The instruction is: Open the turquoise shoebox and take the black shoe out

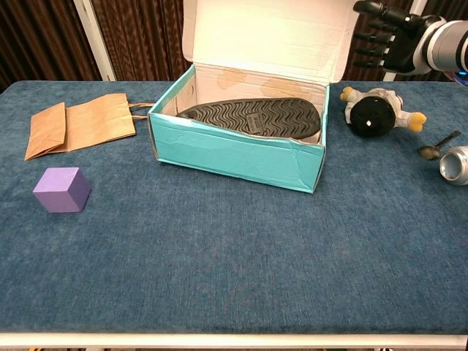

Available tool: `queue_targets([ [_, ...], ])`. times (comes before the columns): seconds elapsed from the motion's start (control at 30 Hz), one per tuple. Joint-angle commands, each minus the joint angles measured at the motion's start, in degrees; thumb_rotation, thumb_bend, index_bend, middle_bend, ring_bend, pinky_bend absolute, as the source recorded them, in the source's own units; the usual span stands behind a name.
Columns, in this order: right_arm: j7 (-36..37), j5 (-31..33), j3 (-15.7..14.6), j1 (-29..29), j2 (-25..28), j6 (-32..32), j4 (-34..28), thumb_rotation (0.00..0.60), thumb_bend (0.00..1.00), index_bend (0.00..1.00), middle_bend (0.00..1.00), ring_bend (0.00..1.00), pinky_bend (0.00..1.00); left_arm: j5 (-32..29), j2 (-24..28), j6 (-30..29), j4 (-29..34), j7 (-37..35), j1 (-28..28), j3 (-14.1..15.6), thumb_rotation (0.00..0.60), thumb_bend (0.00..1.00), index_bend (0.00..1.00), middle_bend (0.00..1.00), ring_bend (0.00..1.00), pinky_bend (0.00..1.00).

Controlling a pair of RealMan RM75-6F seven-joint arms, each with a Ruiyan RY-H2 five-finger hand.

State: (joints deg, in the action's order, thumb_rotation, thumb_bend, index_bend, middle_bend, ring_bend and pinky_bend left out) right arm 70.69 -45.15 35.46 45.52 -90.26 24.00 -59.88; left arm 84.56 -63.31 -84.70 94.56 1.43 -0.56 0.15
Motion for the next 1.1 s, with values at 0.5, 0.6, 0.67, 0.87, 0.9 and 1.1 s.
queue_targets([
  [0.5,-33.18,-25.79,-14.57,-7.99,10.63,19.06,-19.13,0.600,0.09,0.00,0.08,0.00,0.00,0.87,-0.54,-0.33,-0.86,-0.71,-0.40,-0.24,0.600,0.00,0.17,0.14,0.07,0.06],
  [0.6,-40.54,-30.05,-16.30,-5.55,12.31,18.83,-21.12,0.600,0.09,0.00,0.13,0.00,0.00,1.28,-0.69,-0.64,-0.91,-0.96,-0.39,-0.21,0.600,0.00,0.17,0.14,0.07,0.06],
  [0.67,-46.51,-31.26,-17.07,-2.89,12.54,17.21,-21.29,0.600,0.09,0.00,0.14,0.00,0.00,1.35,-0.84,-0.86,-1.22,-1.24,-0.21,-0.10,0.600,0.00,0.17,0.14,0.07,0.06],
  [0.87,-62.73,-28.37,-17.78,5.38,9.25,11.49,-19.19,0.600,0.03,0.00,0.13,0.00,0.00,0.63,-1.07,-1.05,-2.16,-2.17,0.41,0.11,0.600,0.00,0.17,0.14,0.07,0.06],
  [0.9,-65.88,-26.72,-17.89,7.17,8.03,10.19,-18.13,0.600,0.02,0.00,0.12,0.00,0.00,0.53,-1.15,-1.08,-2.44,-2.41,0.53,0.16,0.600,0.00,0.17,0.14,0.07,0.06],
  [1.1,-79.81,-16.54,-18.60,14.80,0.19,7.90,-9.97,0.600,0.00,0.00,0.09,0.00,0.00,0.42,-1.66,-1.44,-4.35,-3.95,1.03,0.29,0.600,0.00,0.17,0.14,0.07,0.06],
])
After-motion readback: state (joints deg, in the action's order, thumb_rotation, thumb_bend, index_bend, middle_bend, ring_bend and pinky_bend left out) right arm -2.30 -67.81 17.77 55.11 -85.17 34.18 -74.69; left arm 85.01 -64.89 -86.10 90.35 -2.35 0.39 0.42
